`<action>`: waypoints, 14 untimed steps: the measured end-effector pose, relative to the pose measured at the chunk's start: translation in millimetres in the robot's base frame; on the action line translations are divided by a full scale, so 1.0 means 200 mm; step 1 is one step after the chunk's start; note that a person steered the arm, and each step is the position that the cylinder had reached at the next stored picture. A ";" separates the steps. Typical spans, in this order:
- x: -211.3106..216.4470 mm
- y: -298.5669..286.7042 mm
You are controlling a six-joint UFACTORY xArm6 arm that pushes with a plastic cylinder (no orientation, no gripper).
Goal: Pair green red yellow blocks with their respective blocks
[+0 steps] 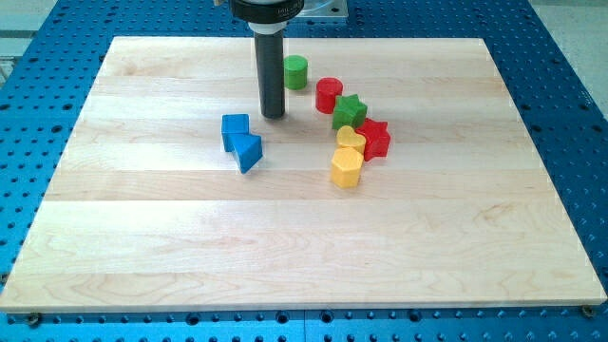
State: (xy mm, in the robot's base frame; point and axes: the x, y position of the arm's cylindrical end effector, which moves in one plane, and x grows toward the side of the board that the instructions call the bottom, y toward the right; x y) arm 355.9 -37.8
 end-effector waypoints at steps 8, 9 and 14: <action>0.06 0.87; 0.12 1.03; 0.23 0.36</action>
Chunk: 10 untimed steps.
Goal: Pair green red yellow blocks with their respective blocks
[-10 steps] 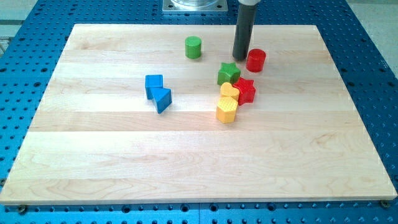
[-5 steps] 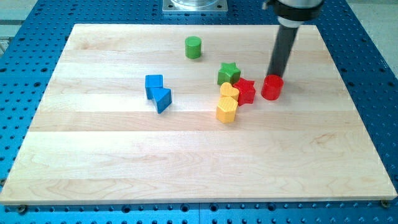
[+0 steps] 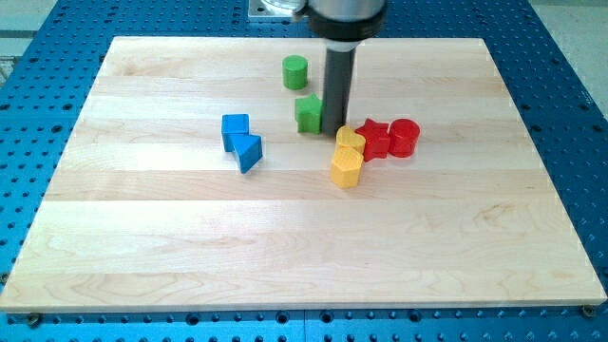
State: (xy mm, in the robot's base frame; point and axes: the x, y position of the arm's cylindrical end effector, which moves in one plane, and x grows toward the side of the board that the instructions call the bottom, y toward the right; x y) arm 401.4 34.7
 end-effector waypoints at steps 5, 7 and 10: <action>0.27 0.16; -0.11 0.08; -0.16 -0.11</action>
State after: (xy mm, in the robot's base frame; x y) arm 369.9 12.2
